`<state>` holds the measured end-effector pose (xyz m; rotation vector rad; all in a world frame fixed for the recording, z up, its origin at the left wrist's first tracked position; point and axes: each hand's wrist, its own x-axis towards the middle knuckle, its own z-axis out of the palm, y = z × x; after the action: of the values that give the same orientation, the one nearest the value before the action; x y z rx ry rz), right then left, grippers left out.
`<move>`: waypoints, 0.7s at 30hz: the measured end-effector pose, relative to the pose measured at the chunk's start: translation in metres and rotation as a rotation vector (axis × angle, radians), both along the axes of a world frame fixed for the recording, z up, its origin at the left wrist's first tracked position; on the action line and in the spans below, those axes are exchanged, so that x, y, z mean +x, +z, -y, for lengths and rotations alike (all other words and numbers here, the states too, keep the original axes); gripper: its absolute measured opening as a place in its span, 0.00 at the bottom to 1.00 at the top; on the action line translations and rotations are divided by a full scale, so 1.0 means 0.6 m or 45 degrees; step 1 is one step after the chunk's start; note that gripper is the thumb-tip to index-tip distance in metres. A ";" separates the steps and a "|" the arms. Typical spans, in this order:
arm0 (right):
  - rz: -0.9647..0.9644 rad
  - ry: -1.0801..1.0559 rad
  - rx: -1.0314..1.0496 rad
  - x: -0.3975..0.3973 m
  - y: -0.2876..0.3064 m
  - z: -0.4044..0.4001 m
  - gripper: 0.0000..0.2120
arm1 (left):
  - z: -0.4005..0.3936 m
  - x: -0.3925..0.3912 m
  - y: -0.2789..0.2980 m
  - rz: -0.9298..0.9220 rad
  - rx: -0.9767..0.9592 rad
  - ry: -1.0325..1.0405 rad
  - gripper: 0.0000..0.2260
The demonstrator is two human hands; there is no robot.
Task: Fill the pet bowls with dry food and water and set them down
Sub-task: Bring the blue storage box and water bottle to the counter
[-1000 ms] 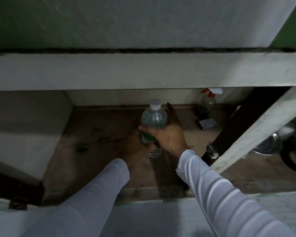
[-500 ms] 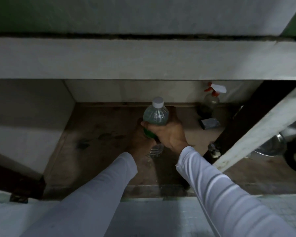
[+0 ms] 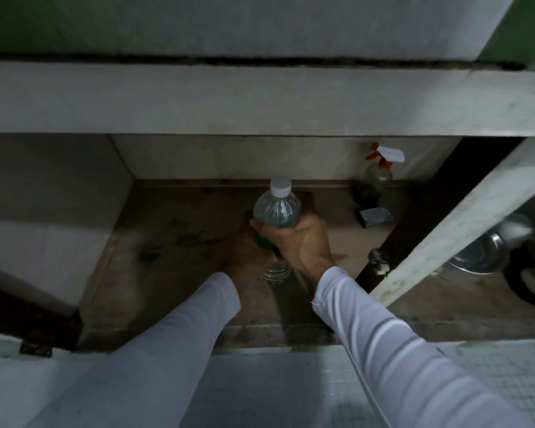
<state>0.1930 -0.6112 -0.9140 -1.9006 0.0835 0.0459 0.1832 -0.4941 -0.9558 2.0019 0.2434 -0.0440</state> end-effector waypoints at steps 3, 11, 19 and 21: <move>0.065 0.045 -0.029 -0.023 0.011 0.006 0.24 | -0.005 -0.023 0.007 -0.034 0.020 -0.063 0.20; 0.066 0.116 -0.115 -0.119 0.040 0.020 0.36 | 0.006 -0.132 0.037 -0.048 -0.129 -0.069 0.18; -0.008 0.075 -0.193 -0.237 0.111 0.035 0.39 | 0.024 -0.260 0.122 -0.261 -0.207 -0.078 0.15; -0.047 0.077 -0.184 -0.265 0.138 0.044 0.42 | 0.029 -0.289 0.152 -0.240 -0.275 -0.089 0.16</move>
<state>0.0339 -0.6377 -0.8310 -2.0468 0.0555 0.1192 0.0097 -0.5115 -0.8649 1.7917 0.2769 -0.2931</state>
